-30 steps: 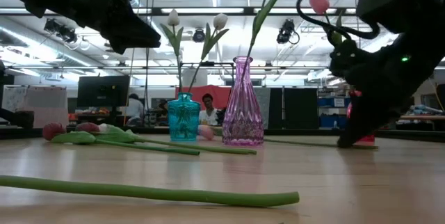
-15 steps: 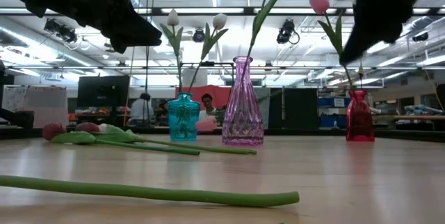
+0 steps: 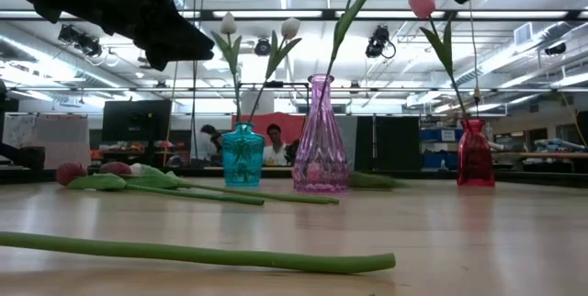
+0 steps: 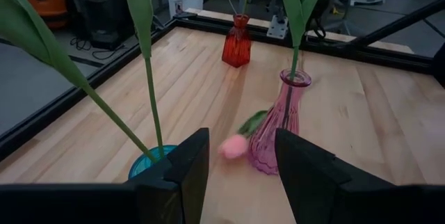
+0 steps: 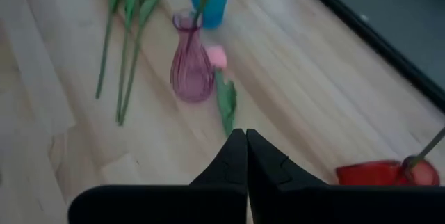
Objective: Sort flowers into vase by color
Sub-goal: Put the top pink tulip into the red vase
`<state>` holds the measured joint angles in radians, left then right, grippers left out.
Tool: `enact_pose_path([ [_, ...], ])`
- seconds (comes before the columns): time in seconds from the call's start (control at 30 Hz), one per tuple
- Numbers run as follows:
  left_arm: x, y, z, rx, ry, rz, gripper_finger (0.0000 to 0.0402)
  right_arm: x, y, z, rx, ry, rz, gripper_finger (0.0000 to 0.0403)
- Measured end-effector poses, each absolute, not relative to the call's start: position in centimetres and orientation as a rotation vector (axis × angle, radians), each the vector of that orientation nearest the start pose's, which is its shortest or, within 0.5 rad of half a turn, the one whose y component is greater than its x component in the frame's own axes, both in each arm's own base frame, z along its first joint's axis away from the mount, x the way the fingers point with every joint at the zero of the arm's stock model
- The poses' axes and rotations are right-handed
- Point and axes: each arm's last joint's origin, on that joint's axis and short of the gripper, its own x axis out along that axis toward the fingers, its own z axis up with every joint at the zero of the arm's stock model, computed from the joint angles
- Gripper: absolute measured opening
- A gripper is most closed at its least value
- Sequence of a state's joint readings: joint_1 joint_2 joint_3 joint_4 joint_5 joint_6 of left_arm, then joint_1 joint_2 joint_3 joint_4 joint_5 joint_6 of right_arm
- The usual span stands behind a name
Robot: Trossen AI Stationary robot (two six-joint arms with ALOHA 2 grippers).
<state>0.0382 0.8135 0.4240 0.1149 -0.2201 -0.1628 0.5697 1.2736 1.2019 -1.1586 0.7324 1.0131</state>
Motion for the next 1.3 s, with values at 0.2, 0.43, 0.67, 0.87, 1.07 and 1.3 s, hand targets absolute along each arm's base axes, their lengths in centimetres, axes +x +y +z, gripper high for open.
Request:
enact_pose_path([
  [0.2,18.0,1.3,23.2,-0.136,0.254,0.278,0.017,20.4,10.6,30.8,0.284,0.811,-0.494,0.0017],
  [0.43,18.1,1.3,23.3,-0.138,0.231,0.276,0.017,22.7,11.0,24.6,0.315,0.829,-0.461,0.0102],
  [0.67,18.2,1.3,23.4,-0.133,0.227,0.276,0.017,23.9,9.1,18.2,0.349,0.956,-0.525,0.0146],
  [0.87,18.3,1.3,23.5,-0.117,0.217,0.273,0.017,26.3,7.0,14.9,0.303,0.999,-0.503,0.0154],
  [1.07,18.2,1.3,23.3,-0.115,0.23,0.273,0.017,27.4,4.1,13.3,0.272,1.048,-0.562,0.0153],
  [1.3,18.2,1.3,23.2,-0.114,0.243,0.274,0.017,28.1,2.4,12.8,0.262,1.08,-0.517,0.0149],
])
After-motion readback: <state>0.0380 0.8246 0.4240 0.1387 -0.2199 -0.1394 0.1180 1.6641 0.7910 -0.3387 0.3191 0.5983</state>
